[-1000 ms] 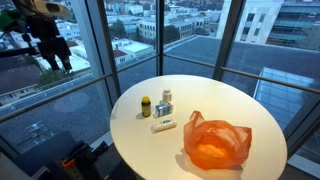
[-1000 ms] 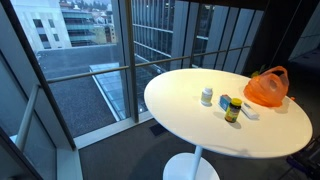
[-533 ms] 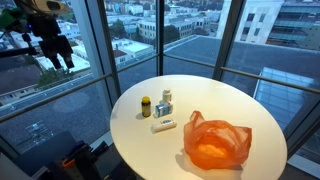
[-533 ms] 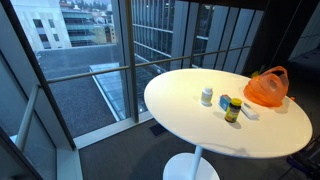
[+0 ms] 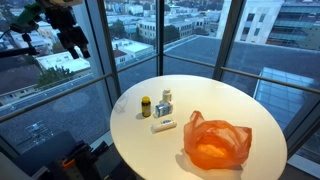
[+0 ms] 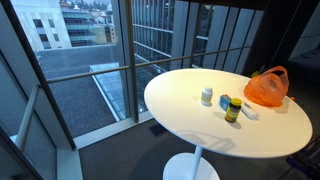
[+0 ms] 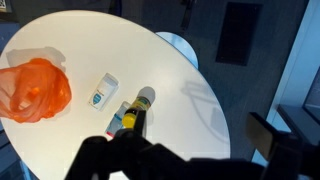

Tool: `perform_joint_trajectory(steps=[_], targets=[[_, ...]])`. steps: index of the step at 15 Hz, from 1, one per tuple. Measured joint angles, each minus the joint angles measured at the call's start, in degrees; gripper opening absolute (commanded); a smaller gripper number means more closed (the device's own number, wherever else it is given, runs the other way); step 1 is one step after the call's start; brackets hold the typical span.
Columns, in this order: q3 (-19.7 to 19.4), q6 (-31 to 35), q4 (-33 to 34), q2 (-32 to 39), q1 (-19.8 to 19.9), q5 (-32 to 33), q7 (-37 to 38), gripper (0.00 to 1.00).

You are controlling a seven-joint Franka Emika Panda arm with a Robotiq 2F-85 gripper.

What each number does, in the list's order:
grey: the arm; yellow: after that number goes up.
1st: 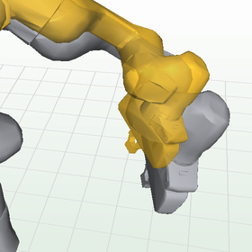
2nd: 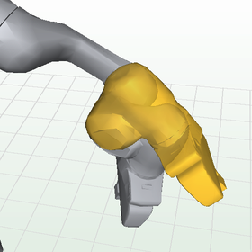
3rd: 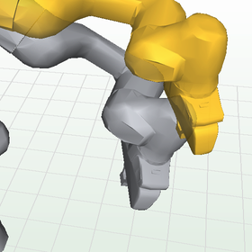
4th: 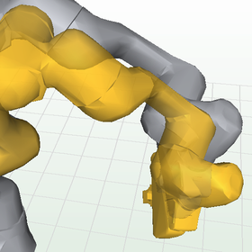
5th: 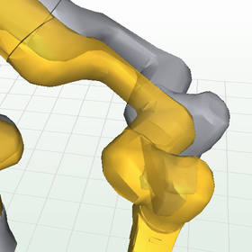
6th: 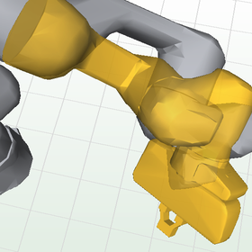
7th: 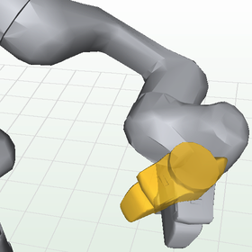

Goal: Pick up the yellow and brown bottle and put it in the plastic bag

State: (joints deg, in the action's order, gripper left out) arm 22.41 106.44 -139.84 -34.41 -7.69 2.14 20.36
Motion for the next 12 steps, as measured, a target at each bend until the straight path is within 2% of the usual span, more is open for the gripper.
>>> perform_joint_trajectory(steps=[5, 12], targets=[[-1.60, 4.47, 4.01, 8.36, 2.79, 0.89, 1.84, 1.00], [-7.17, 10.79, 7.39, 17.23, 3.92, 1.21, 1.85, 1.00]])
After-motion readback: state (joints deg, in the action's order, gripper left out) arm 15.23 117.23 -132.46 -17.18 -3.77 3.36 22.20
